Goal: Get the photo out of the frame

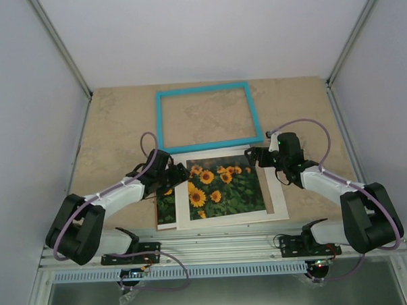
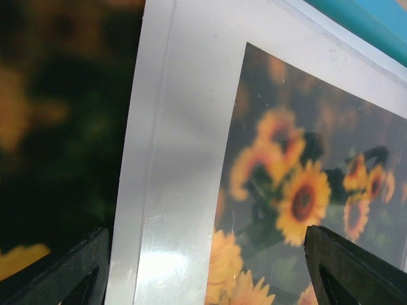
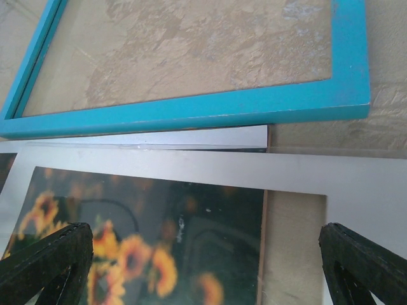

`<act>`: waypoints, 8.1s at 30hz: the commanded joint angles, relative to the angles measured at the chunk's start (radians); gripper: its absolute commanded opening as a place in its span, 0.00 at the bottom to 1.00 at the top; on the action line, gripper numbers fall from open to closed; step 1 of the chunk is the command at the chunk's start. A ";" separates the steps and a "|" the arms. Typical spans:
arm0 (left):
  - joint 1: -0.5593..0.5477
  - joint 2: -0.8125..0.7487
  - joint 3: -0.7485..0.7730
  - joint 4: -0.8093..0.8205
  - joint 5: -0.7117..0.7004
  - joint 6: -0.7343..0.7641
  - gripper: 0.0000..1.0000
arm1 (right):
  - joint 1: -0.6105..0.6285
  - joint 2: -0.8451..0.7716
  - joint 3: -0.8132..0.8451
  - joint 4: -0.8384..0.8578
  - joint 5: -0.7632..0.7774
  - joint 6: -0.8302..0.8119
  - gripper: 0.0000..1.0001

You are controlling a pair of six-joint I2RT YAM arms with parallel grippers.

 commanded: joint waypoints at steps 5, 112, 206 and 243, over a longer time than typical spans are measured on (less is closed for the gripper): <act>-0.048 0.008 0.035 0.030 -0.014 -0.046 0.85 | 0.004 -0.007 -0.007 0.019 -0.008 -0.007 0.98; -0.104 -0.225 -0.032 -0.403 -0.041 -0.075 0.86 | 0.059 0.024 0.020 0.014 -0.083 -0.029 0.98; -0.103 -0.345 -0.169 -0.270 -0.008 -0.130 0.87 | 0.639 0.737 0.667 -0.359 0.412 -0.281 0.98; -0.063 -0.407 -0.123 -0.236 -0.088 -0.131 0.88 | 0.652 0.414 0.473 -0.315 0.319 -0.254 0.98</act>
